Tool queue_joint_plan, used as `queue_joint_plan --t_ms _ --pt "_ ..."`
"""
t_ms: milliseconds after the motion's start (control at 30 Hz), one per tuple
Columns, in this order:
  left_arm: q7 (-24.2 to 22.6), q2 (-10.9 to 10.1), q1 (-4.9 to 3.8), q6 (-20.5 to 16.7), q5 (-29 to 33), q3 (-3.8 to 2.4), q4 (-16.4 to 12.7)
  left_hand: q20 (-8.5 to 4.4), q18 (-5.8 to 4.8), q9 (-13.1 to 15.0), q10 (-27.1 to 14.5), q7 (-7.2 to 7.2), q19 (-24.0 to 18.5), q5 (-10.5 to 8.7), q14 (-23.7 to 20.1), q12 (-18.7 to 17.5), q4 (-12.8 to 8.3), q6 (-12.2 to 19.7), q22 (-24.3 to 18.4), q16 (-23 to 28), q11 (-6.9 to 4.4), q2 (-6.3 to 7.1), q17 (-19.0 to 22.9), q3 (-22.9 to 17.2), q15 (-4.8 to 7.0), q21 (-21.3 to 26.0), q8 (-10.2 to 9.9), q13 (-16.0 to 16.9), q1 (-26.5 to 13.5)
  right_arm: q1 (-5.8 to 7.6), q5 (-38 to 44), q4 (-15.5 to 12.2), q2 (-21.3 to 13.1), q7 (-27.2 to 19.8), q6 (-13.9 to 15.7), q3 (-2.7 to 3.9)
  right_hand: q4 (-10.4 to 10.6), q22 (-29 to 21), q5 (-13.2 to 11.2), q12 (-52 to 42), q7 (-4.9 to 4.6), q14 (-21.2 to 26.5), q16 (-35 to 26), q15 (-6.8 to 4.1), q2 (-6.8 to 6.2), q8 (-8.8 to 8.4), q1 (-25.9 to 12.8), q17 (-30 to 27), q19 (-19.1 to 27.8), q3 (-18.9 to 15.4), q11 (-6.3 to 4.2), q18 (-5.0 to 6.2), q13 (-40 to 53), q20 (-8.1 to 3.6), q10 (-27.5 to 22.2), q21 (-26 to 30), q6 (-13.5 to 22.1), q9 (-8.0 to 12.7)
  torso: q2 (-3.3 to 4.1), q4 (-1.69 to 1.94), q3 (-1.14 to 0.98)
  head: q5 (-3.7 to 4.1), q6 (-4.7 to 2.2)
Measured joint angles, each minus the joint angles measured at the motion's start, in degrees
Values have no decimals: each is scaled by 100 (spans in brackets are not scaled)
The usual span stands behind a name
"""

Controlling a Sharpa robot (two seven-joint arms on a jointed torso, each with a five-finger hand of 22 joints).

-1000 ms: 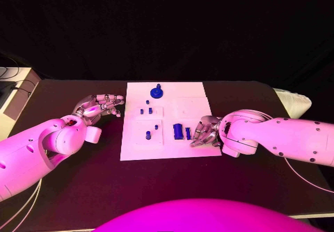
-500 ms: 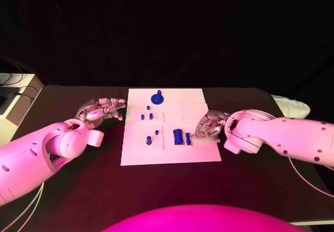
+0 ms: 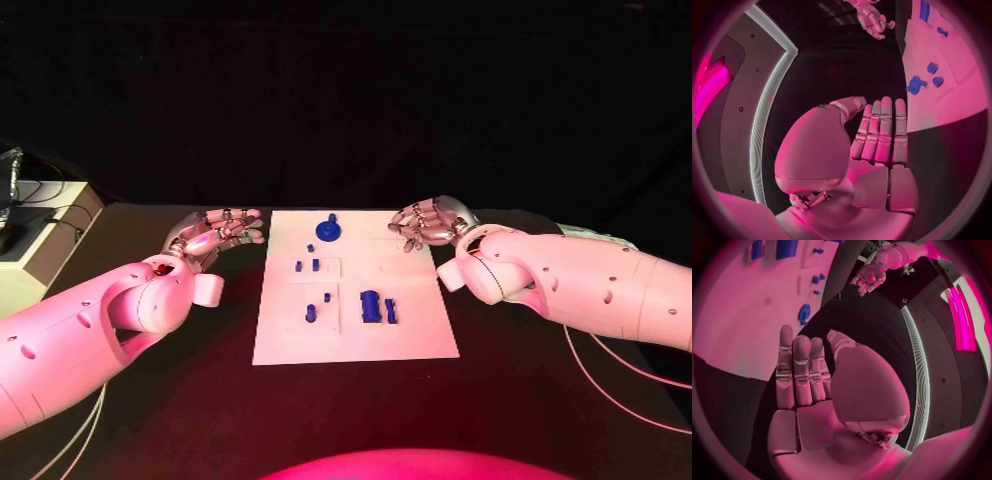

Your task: Assemble the parts on the task board

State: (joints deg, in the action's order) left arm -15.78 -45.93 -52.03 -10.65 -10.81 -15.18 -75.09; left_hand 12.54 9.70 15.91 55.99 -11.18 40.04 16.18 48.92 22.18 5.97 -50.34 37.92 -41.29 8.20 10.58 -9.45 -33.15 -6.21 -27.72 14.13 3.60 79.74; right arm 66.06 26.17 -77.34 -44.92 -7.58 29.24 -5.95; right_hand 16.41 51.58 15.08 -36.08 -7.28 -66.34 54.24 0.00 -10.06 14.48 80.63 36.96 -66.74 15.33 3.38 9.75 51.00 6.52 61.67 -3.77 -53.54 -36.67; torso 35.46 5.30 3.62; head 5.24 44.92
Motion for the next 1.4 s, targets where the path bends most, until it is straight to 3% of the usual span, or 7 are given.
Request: queue_joint_plan --t_ms 133,300,467,533,700,967,1400 --pt "-143 93 -12 -124 60 -38 83 249 0 -65 -40 11 -127 -38 -267 -963 20 280 -797 1328 124 40 247 -18 -184 955 -20 -14 -93 -40 -536 397 284 -520 77 35 -71 -1038 -105 1445 -197 617 -1500 284 -167 -268 70 -851 906 698 168 0 -1765 309 -25 25 46 417 -29 -4 -23 -12 -82" --pt "-132 63 -24 -156 61 37 51 -536 -497 -876 -2988 598 -2179 -876 -2729 -1672 -303 2798 -2413 2866 -357 -533 624 1747 233 1959 -755 -196 -1530 -57 -555 282 230 -509 98 66 -921 -3291 -861 2670 290 3009 -3670 137 441 -911 -1435 -2412 3581 -462 -87 -487 -3636 -190 -2019 222 2897 2172 -32 -13 -26 -24 -89" --pt "-153 68 -126 -336 108 264 -151 -936 -679 -1278 -4451 889 -3203 -1290 -3940 -1977 -467 4049 -3186 3573 -620 -831 805 2625 452 2415 -1120 -288 -3017 -171 -720 -35 188 -589 217 183 -1318 -4339 -1220 3195 536 5027 -4653 61 757 -1209 -2747 -3131 5310 -1059 -229 -688 -4457 -450 -4310 304 4274 3010 -80 -76 -64 -105 -242" --pt "-196 73 -198 -496 153 404 -287 -1034 -761 -1370 -4798 960 -3444 -1389 -4230 -2051 -511 4349 -3370 3742 -682 -899 846 2830 504 2524 -1212 -309 -4383 -248 -880 -248 160 -695 315 260 -1425 -4587 -1311 3322 592 5514 -4886 44 833 -1283 -4153 -3302 5724 -1200 -262 -765 -4652 -511 -4874 305 4601 3208 -111 -121 -92 -152 -336" --pt "-383 88 -421 -1081 317 830 -705 -1173 -852 -1494 -5247 1047 -3742 -1504 -4599 -2136 -558 4730 -3605 3959 -760 -988 903 3097 570 2656 -1302 -336 -6374 -432 -1421 -793 89 -1115 663 448 -1555 -4910 -1398 3480 670 6143 -5192 18 933 -1364 -6330 -3524 6260 -1376 -306 -851 -4906 -590 -5603 332 5027 3467 -235 -277 -199 -330 -678" --pt "-815 113 -705 -2209 664 1351 -1265 -1225 -851 -1563 -5475 1117 -3896 -1574 -4782 -2181 -581 4920 -3739 4068 -820 -1039 929 3228 609 2726 -1368 -348 -7524 -577 -2183 -1219 28 -1736 1167 586 -1617 -5088 -1456 3557 717 6475 -5346 15 988 -1407 -7574 -3648 6528 -1469 -338 -851 -5046 -631 -5998 337 5231 3610 -380 -467 -321 -498 -998" --pt "-1195 115 -802 -3145 995 1522 -1470 -1253 -938 -1586 -5578 1118 -3986 -1598 -4872 -2182 -597 5003 -3787 4109 -819 -1057 940 3291 620 2752 -1395 -355 -7943 -587 -2559 -1250 23 -2043 1437 592 -1649 -5153 -1489 3588 730 6604 -5408 1 1011 -1428 -8024 -3691 6647 -1501 -338 -938 -5095 -650 -6139 354 5332 3661 -426 -528 -361 -524 -1054"
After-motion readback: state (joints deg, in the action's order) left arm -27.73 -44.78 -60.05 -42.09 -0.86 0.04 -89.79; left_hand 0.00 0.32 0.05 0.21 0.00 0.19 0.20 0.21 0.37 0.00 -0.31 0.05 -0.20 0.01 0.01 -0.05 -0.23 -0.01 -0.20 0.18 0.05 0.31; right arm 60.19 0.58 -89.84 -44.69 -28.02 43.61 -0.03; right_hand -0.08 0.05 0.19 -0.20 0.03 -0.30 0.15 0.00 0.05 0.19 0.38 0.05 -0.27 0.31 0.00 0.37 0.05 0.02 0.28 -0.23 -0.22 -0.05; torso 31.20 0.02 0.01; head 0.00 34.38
